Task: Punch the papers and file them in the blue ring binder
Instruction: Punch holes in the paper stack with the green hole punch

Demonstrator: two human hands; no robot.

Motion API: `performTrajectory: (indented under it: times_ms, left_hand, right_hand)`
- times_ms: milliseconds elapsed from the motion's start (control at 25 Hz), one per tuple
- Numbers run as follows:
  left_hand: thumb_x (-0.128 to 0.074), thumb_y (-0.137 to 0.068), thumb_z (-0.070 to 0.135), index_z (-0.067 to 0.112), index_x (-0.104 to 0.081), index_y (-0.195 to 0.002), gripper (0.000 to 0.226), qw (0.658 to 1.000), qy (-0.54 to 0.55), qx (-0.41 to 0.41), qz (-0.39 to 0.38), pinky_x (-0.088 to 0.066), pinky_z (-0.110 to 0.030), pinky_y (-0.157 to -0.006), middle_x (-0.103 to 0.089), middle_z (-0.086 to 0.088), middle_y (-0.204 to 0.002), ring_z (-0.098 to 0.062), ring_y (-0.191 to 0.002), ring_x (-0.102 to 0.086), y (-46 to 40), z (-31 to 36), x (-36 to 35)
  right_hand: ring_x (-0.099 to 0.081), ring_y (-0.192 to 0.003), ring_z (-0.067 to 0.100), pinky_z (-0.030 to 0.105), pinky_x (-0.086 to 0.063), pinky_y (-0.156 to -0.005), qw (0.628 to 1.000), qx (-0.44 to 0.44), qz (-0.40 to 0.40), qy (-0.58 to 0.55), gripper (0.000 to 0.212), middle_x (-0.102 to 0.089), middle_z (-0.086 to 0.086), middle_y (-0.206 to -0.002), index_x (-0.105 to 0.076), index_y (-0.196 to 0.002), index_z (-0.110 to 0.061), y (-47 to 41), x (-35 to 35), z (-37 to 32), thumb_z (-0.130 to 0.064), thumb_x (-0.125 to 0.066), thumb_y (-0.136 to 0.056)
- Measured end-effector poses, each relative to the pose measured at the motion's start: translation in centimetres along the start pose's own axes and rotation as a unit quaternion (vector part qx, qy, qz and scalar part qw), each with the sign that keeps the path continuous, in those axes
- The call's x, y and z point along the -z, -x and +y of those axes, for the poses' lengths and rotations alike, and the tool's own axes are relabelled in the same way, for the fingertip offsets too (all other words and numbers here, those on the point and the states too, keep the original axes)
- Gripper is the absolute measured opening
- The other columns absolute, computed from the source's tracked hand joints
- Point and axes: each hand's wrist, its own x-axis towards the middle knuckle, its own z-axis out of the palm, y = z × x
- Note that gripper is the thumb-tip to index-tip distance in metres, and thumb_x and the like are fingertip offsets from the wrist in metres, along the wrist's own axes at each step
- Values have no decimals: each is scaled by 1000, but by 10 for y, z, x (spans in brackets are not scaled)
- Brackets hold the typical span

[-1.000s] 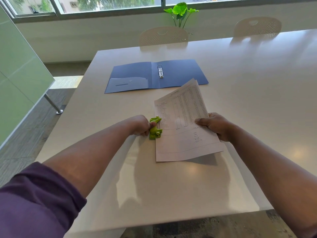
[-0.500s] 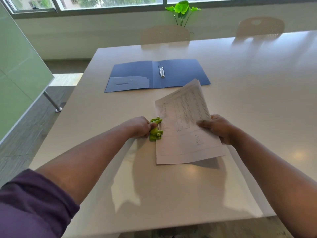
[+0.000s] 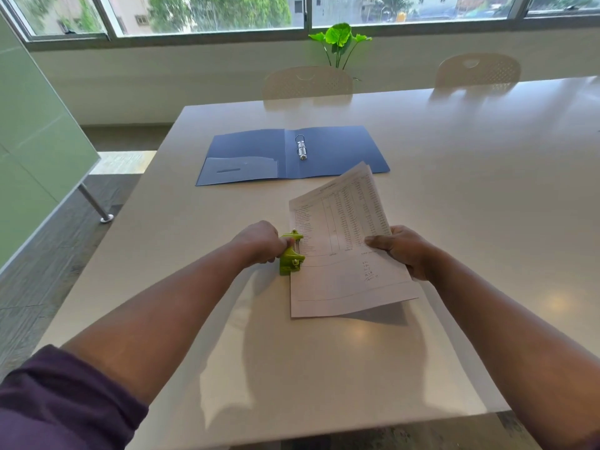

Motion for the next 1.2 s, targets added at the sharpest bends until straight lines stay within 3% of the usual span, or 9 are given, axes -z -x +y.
performTrajectory:
  times_ms: [160,400,640,760,840,1200]
  left_hand:
    - [-60,-95,54,6,-70,-89,49,1000,19,6,13,-47,-29,-58,-72,-6,-81,-17,-67,-63,4,5,-2]
    - [-60,-95,52,10,-64,-84,44,998,62,2,34,-51,-33,-66,-66,-5,-80,-17,-69,-59,10,7,-7]
    - [-60,-96,52,10,-65,-97,42,995,97,17,13,-44,-27,-55,-67,-6,-85,-15,-69,-61,15,5,-5]
    - [-61,-96,50,9,-65,-98,42,987,158,23,0,-54,-29,-55,-69,-10,-87,-17,-68,-66,13,-1,-9]
    - [-63,-96,48,9,-65,-93,39,979,201,23,2,-63,-33,-65,-71,-12,-90,-20,-70,-69,12,-2,-10]
    - [-65,-95,47,9,-65,-89,39,975,221,24,4,-64,-35,-67,-70,-13,-87,-22,-70,-68,13,-4,-12]
  right_hand:
    - [-78,-84,31,42,-64,-65,1000,-2,-4,5,21,-75,15,-108,-62,-119,-10,0,1,0,-14,-63,-99]
    - [-77,-88,32,45,-64,-72,1000,4,-2,-3,27,-75,16,-110,-62,-124,-5,-3,2,3,-14,-63,-99]
    - [-77,-84,30,41,-63,-63,1000,-1,-1,0,21,-75,14,-107,-61,-119,-9,-1,1,0,-14,-63,-99]
    - [-77,-87,31,41,-63,-64,1000,0,-3,2,19,-74,15,-109,-62,-118,-10,0,2,1,-14,-63,-99]
    - [-77,-86,31,41,-64,-65,1000,3,-2,5,18,-75,14,-108,-63,-117,-11,-1,2,2,-14,-63,-99]
    - [-77,-74,26,34,-62,-57,999,19,9,-24,12,-77,14,-99,-67,-110,-6,6,17,7,-9,-61,-99]
